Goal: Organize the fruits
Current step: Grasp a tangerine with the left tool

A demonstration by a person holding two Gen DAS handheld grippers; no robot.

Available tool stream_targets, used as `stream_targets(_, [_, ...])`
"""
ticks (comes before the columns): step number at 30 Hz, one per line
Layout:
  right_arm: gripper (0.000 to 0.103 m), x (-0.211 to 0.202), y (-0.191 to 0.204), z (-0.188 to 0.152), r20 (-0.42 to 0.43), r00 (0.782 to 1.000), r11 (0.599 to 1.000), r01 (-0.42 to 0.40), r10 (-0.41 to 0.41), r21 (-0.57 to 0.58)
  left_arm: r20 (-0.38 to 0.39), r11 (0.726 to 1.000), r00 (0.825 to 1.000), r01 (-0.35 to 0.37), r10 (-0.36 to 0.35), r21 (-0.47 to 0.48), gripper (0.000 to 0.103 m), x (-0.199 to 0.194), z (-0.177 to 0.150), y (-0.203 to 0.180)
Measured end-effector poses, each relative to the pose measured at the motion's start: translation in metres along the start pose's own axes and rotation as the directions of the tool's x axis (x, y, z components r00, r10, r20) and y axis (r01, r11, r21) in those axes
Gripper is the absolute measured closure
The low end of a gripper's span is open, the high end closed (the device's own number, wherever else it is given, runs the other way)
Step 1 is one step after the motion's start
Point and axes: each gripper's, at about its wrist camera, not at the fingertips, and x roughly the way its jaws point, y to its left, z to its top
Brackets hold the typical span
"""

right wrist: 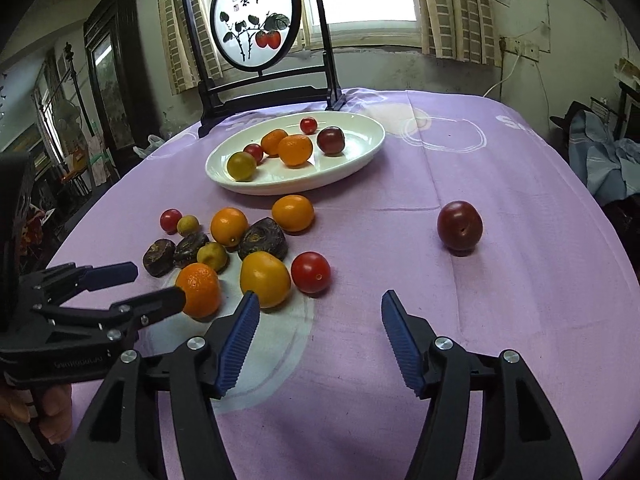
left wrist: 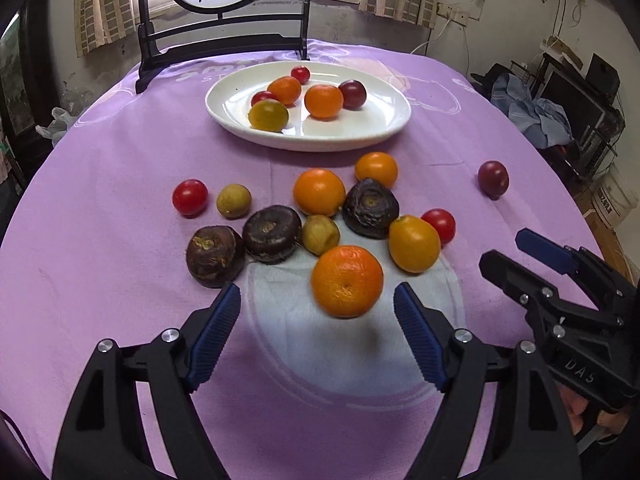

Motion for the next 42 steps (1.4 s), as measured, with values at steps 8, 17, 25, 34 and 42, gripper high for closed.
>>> stream_targets(8, [0.034, -0.005, -0.003, -0.002, 0.019, 1.000, 1.000, -0.003, 0.003, 0.004, -0.051, 0.999, 0.999, -0.002, 0.004, 0.038, 0.041, 0.024, -0.002, -0.020])
stream_targets(17, [0.033, -0.001, -0.001, -0.005, -0.008, 1.000, 1.000, -0.005, 0.005, 0.006, -0.061, 0.998, 0.998, -0.008, 0.012, 0.060, 0.060, 0.031, 0.001, -0.020])
stream_targets(25, [0.033, 0.003, -0.003, -0.004, -0.023, 1.000, 1.000, -0.013, 0.013, 0.011, -0.025, 0.999, 1.000, 0.020, -0.019, 0.040, 0.061, 0.017, 0.002, -0.008])
stream_targets(34, [0.033, 0.022, 0.025, -0.010, -0.145, 0.989, 0.996, -0.025, 0.012, -0.084, 0.024, 0.999, 0.999, 0.037, -0.037, 0.007, 0.070, 0.001, -0.002, 0.019])
stream_targets(42, [0.034, 0.039, 0.035, -0.004, -0.190, 0.982, 0.995, -0.010, -0.008, -0.094, -0.006, 0.996, 0.996, 0.084, -0.084, 0.015, 0.056, 0.011, -0.002, 0.017])
